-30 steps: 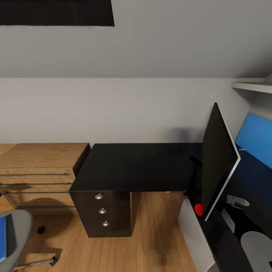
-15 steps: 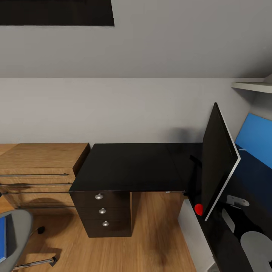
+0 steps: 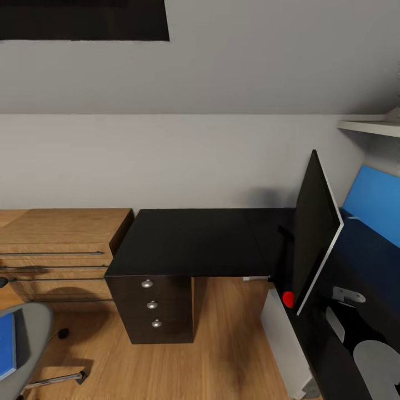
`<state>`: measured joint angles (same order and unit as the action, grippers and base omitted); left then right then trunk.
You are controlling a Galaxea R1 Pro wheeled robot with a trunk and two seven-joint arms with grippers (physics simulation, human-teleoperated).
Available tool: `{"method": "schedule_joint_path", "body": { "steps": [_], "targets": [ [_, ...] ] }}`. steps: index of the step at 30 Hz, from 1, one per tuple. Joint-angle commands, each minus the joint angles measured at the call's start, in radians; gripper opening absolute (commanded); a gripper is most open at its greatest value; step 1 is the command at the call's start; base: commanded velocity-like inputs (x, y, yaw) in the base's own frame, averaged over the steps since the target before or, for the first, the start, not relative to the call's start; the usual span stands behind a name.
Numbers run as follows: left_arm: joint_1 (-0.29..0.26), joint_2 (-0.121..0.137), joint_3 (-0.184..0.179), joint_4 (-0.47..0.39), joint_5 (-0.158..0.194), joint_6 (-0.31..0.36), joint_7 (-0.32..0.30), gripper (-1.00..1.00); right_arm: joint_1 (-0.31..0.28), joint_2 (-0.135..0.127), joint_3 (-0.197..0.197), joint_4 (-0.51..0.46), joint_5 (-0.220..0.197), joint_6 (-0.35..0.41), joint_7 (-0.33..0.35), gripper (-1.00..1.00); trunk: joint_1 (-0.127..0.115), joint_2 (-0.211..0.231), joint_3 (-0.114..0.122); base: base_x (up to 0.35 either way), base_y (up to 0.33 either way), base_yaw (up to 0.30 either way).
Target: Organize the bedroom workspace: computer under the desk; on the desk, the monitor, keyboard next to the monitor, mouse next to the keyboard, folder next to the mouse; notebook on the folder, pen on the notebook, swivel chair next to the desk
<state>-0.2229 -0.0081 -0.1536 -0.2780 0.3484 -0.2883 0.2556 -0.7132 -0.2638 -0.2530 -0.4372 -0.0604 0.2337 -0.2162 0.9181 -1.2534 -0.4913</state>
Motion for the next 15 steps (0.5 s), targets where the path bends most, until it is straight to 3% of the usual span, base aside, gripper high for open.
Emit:
{"method": "schedule_joint_path", "body": {
  "steps": [1, 15],
  "targets": [
    [-0.001, 0.000, -0.008, 0.000, 0.006, -0.003, 0.007, 1.00, 0.000, 0.000, -0.002, 0.022, -0.010, 0.006, -0.002, -1.00, 0.000, -0.001, -0.001, -0.294, 0.000, 0.000],
    [-0.001, 0.000, -0.008, -0.001, 0.006, -0.003, 0.007, 1.00, 0.001, 0.000, -0.002, -0.030, -0.010, 0.012, -0.002, -1.00, 0.000, -0.001, -0.001, -0.324, 0.000, 0.000]
  ]
}}
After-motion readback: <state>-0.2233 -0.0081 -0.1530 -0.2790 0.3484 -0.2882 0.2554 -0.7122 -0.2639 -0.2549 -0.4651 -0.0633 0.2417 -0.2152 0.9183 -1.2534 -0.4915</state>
